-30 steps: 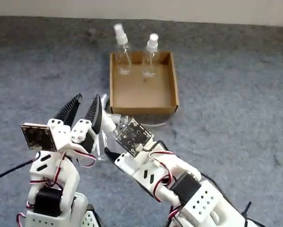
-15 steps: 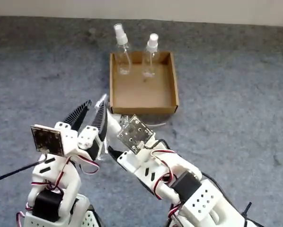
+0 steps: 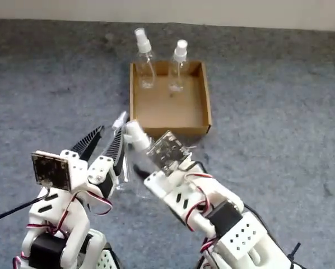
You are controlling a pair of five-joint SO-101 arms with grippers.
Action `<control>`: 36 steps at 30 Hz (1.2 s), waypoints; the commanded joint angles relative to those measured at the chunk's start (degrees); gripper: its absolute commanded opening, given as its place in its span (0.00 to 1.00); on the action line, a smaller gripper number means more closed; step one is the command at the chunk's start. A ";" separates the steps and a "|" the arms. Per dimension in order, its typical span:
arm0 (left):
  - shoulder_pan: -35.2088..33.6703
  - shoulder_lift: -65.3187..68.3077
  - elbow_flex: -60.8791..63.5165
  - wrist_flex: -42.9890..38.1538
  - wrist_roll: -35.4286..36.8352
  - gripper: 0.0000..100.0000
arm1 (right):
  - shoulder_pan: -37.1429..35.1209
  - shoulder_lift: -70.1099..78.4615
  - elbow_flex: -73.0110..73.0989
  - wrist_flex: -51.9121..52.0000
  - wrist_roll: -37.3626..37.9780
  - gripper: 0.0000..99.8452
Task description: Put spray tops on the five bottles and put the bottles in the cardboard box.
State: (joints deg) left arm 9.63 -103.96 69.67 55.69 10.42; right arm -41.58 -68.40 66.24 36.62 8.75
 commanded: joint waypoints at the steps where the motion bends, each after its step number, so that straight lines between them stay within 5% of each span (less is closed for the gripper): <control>1: -1.63 0.04 -2.77 2.37 -4.57 0.13 | 4.79 3.12 -11.91 -1.27 0.09 0.00; 7: 2.24 0.13 0.40 2.55 -10.46 0.16 | 5.76 19.82 -28.26 -1.27 -0.62 0.00; 11: 6.02 0.48 5.41 0.70 -11.43 0.25 | 5.58 30.37 -37.85 -1.19 -8.09 0.00; 16: 6.20 0.57 7.16 -1.85 -11.52 0.25 | 3.21 37.67 -44.44 4.35 -11.60 0.00; 25: -0.48 0.57 11.82 -10.11 -11.60 0.25 | -0.40 32.31 -48.13 16.04 -11.16 0.00; 36: -1.01 0.57 11.74 -10.20 -11.60 0.25 | 2.33 26.59 -48.04 20.26 -5.54 0.00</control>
State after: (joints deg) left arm 10.33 -103.87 81.36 46.73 -0.66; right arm -41.23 -39.03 22.02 55.78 2.24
